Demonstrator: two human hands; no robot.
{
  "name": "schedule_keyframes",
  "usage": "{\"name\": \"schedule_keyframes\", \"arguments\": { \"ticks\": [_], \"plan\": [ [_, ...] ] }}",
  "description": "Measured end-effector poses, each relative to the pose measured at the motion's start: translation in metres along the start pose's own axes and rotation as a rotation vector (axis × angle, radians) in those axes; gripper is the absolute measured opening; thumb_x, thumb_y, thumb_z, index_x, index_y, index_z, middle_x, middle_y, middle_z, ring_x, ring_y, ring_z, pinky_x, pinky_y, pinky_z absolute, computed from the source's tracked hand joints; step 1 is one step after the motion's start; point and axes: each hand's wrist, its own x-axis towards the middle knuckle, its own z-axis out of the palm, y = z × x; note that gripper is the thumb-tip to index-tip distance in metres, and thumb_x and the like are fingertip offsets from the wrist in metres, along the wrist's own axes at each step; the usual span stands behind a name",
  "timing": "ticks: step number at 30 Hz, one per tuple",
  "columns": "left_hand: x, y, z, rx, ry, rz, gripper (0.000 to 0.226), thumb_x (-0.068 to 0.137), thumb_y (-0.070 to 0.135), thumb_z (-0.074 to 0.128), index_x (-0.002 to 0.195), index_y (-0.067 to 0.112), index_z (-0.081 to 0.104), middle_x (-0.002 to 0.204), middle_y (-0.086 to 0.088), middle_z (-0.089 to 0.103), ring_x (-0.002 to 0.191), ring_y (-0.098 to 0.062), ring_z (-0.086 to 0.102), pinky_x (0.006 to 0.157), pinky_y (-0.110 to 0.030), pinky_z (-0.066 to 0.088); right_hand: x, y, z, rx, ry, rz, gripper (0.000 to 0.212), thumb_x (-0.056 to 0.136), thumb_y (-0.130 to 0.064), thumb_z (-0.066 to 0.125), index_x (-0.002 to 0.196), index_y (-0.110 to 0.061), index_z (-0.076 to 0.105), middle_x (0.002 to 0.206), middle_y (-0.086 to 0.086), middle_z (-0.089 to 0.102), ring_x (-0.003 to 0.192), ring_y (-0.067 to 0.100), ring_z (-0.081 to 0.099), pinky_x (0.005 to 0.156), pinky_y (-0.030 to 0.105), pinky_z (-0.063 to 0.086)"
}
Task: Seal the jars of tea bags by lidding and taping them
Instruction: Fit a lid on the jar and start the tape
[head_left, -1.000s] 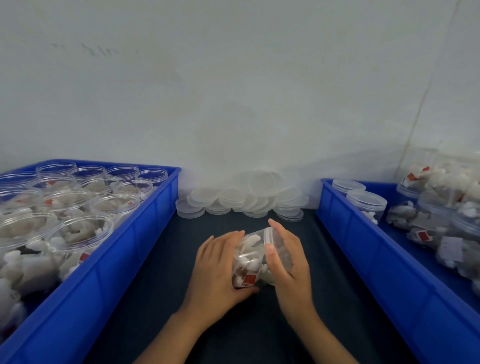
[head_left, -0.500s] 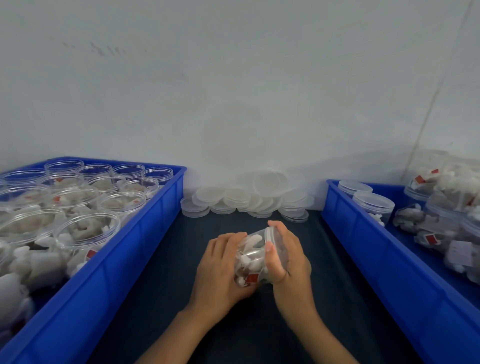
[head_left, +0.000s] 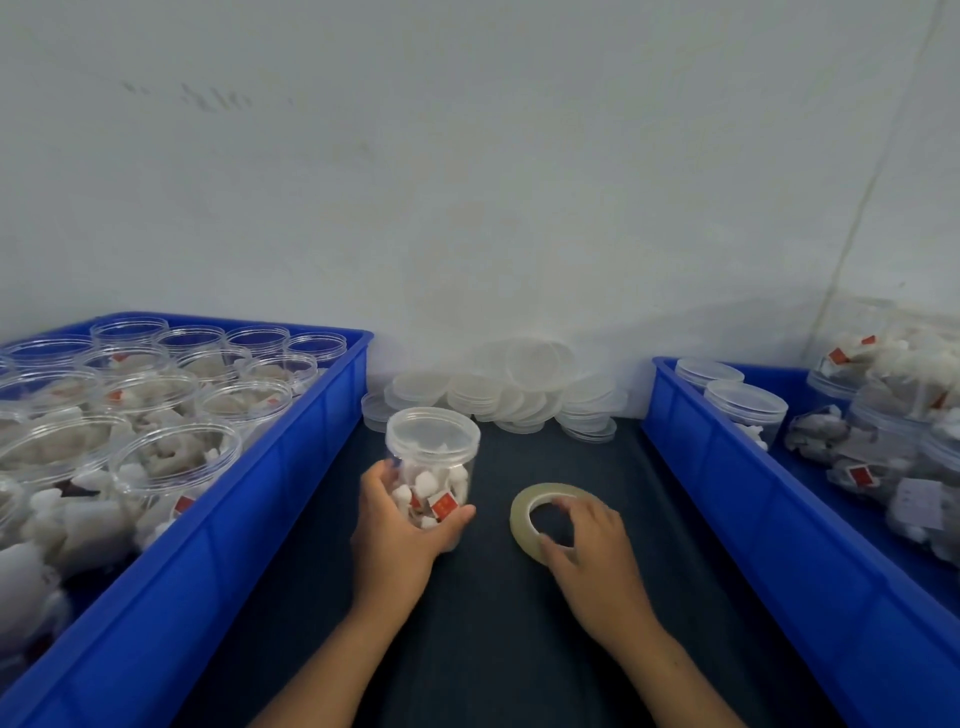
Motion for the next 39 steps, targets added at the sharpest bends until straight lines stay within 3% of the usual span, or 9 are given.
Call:
{"name": "schedule_keyframes", "arguments": {
  "ticks": [3,6,13,16,19,23,26,28,39],
  "plan": [
    [0.004,-0.004,0.002,-0.081,-0.011,-0.056,0.089,0.061,0.029,0.091,0.131,0.02,0.038,0.123,0.011,0.048,0.105,-0.009,0.053,0.08,-0.019,0.04,0.0,0.003,0.004,-0.192,-0.08,-0.044,0.039,0.094,-0.042,0.054,0.129,-0.026,0.051,0.128,-0.013,0.048,0.123,0.009,0.037,0.111,0.028,0.026],
    [0.005,-0.008,0.003,-0.104,-0.019,-0.073,0.088,0.062,0.03,0.09,0.13,0.02,0.037,0.124,0.01,0.048,0.106,-0.01,0.053,0.082,-0.022,0.04,0.001,0.002,0.004,-0.18,-0.061,-0.086,0.016,0.091,-0.041,0.06,0.102,-0.03,0.06,0.105,-0.018,0.053,0.104,0.004,0.045,0.1,0.024,0.034],
    [0.0,0.002,0.001,-0.194,0.023,0.004,0.094,0.061,0.05,0.076,0.137,0.015,0.033,0.139,0.0,0.043,0.126,-0.018,0.047,0.096,-0.026,0.041,0.001,-0.003,0.004,0.313,0.11,0.086,0.011,0.094,-0.025,0.058,0.083,-0.026,0.057,0.08,-0.007,0.062,0.075,0.007,0.056,0.065,0.02,0.045],
    [-0.005,0.017,-0.004,-0.022,0.261,0.278,0.093,0.075,0.053,0.074,0.14,0.001,0.033,0.142,-0.016,0.036,0.133,-0.03,0.039,0.107,-0.043,0.037,0.005,-0.008,0.0,0.486,0.115,0.159,0.012,0.096,-0.026,0.055,0.086,-0.02,0.058,0.076,-0.001,0.06,0.064,0.004,0.05,0.056,0.017,0.041],
    [-0.01,0.03,-0.005,0.143,0.394,0.702,0.055,0.084,0.03,0.064,0.128,0.005,0.043,0.13,-0.011,0.045,0.118,-0.026,0.047,0.095,-0.038,0.04,0.008,-0.01,-0.012,0.534,0.082,0.159,0.025,0.098,-0.03,0.05,0.083,-0.016,0.063,0.066,-0.005,0.053,0.056,0.0,0.044,0.057,0.019,0.037],
    [-0.024,0.037,0.003,0.226,-0.063,0.912,0.03,0.087,0.02,0.054,0.117,0.018,0.055,0.107,0.006,0.054,0.09,-0.005,0.054,0.079,-0.023,0.047,-0.001,-0.009,-0.026,0.601,0.096,0.135,0.041,0.092,-0.041,0.053,0.069,-0.009,0.062,0.058,-0.005,0.047,0.055,0.003,0.042,0.063,0.03,0.034],
    [-0.032,0.033,0.011,0.305,-0.434,0.772,0.049,0.092,0.028,0.052,0.14,0.026,0.042,0.113,0.014,0.05,0.09,0.003,0.051,0.082,-0.016,0.046,-0.014,-0.007,-0.026,0.639,0.103,0.095,0.044,0.084,-0.049,0.054,0.065,-0.009,0.058,0.055,-0.004,0.044,0.054,0.008,0.04,0.059,0.031,0.032],
    [-0.033,0.025,0.015,0.258,-0.522,0.638,0.063,0.094,0.03,0.055,0.148,0.034,0.024,0.121,0.018,0.045,0.097,0.002,0.052,0.085,-0.016,0.045,-0.019,-0.005,-0.023,0.671,0.085,0.059,0.039,0.085,-0.043,0.054,0.065,-0.01,0.058,0.056,-0.005,0.045,0.055,0.009,0.041,0.06,0.033,0.033],
    [-0.039,0.026,0.022,-0.094,-0.407,0.386,0.031,0.089,0.018,0.068,0.112,0.034,0.055,0.109,0.025,0.057,0.092,-0.003,0.062,0.071,-0.011,0.047,-0.033,-0.013,-0.003,0.51,0.002,-0.056,0.012,0.097,-0.021,0.054,0.09,-0.023,0.064,0.077,-0.002,0.059,0.07,0.01,0.054,0.064,0.023,0.042]
  ]
}}
